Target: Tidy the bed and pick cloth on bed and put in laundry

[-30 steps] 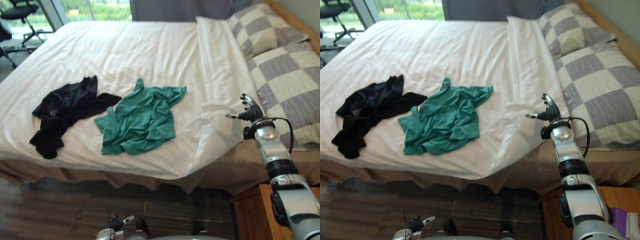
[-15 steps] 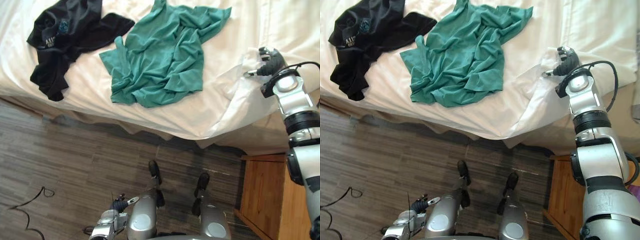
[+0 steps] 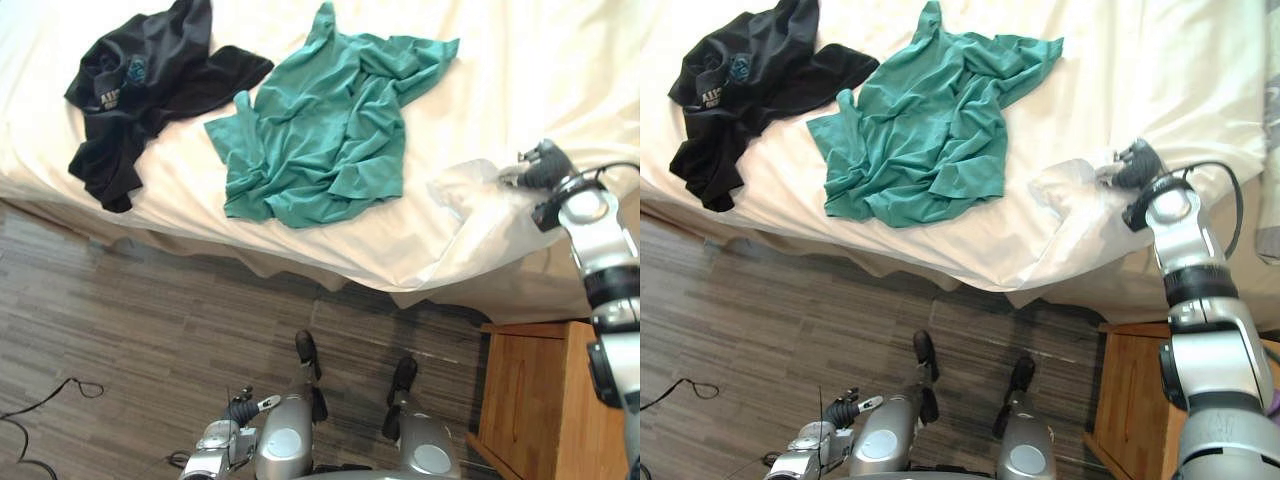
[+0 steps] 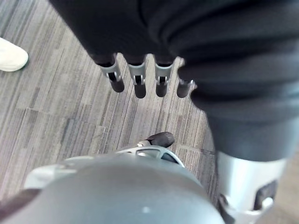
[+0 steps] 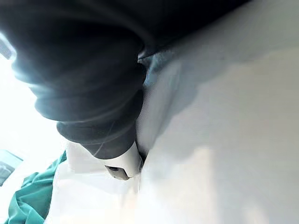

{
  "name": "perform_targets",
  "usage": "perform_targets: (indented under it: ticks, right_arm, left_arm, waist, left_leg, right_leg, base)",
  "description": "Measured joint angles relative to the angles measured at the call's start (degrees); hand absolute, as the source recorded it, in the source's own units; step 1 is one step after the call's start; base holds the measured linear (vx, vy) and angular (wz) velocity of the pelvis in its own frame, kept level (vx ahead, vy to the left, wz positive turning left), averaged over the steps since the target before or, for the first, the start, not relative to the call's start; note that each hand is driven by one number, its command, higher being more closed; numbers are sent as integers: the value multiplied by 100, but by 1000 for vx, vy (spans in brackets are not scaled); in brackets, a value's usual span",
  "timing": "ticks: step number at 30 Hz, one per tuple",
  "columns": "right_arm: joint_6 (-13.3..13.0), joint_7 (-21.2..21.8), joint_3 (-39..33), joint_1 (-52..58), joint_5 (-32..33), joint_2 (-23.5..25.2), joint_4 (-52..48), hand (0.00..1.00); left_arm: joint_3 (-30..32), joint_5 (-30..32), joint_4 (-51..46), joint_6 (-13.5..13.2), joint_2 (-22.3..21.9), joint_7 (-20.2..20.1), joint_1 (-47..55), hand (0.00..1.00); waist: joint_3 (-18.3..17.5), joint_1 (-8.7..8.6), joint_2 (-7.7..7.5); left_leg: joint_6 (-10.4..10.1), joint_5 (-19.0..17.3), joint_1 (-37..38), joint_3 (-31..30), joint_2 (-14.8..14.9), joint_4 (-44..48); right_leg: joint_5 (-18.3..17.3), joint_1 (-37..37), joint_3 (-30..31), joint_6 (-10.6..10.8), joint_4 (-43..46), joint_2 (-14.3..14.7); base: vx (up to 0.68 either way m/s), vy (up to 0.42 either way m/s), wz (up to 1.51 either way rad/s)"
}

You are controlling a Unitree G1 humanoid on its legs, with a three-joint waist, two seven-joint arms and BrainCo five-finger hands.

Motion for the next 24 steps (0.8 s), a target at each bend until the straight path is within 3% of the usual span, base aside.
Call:
perform_targets:
  ticks: [1, 2, 5, 8, 11, 16, 24]
  right_arm:
    - [-1, -75, -194, 599, 9, 221, -270, 100]
    - [1, -113, -318, 1132, 50, 437, -506, 0]
    - [-14, -336, -672, 2147, 158, 833, -905, 0]
    - [1, -453, -1129, 2556, 767, 1277, -1067, 0]
    - [22, -725, -1600, 2796, 1543, 1799, -1123, 0]
    - [16, -1355, -2064, 3213, 2689, 2564, -1393, 0]
    - [-15, -1677, -2694, 3868, 3421, 2988, -2197, 0]
  left_arm:
    - [39, 101, 10, 25, 42, 13, 109, 0]
    - [52, 214, 15, 54, 75, 22, 222, 0]
    - [56, 469, 81, 139, 83, 33, 359, 0]
    - [79, 595, 129, 143, 55, 35, 458, 0]
    - [274, 644, 226, 174, -87, 35, 490, 0]
    - [551, 692, 275, 170, -266, 116, 687, 0]
    - [988, 704, 273, 87, -434, 161, 923, 0]
  waist:
    - [-177, -66, -135]
    - [-380, -156, -251]
    - [-788, -313, -339]
    - [-1061, -438, -276]
    - [-1208, -448, -160]
    - [-1341, -454, -148]
    - [-1627, -470, -161]
  left_leg:
    - [-47, -47, 84, 83, 0, -2]
    - [-50, -104, 182, 169, 2, -19]
    - [-81, -225, 397, 327, 0, -31]
    - [-116, -313, 569, 437, 5, -32]
    - [-126, -350, 769, 511, 6, -32]
    - [-210, -450, 1123, 829, 62, -34]
    - [-277, -562, 1290, 1107, 172, -40]
  right_leg:
    - [-38, 18, 94, 12, 18, -5]
    - [-74, 42, 188, 18, 43, -7]
    - [-186, 142, 350, 55, 66, -11]
    - [-230, 240, 459, 45, 64, -7]
    - [-261, 395, 525, 64, 60, -6]
    - [-263, 628, 689, 45, 44, 34]
    - [-254, 722, 811, 28, -48, 54]
  base:
    - [61, -27, -37]
    - [73, -36, -41]
    - [61, -25, -27]
    - [39, -15, -19]
    - [50, -28, -12]
    - [49, -24, -20]
    - [27, -20, -15]
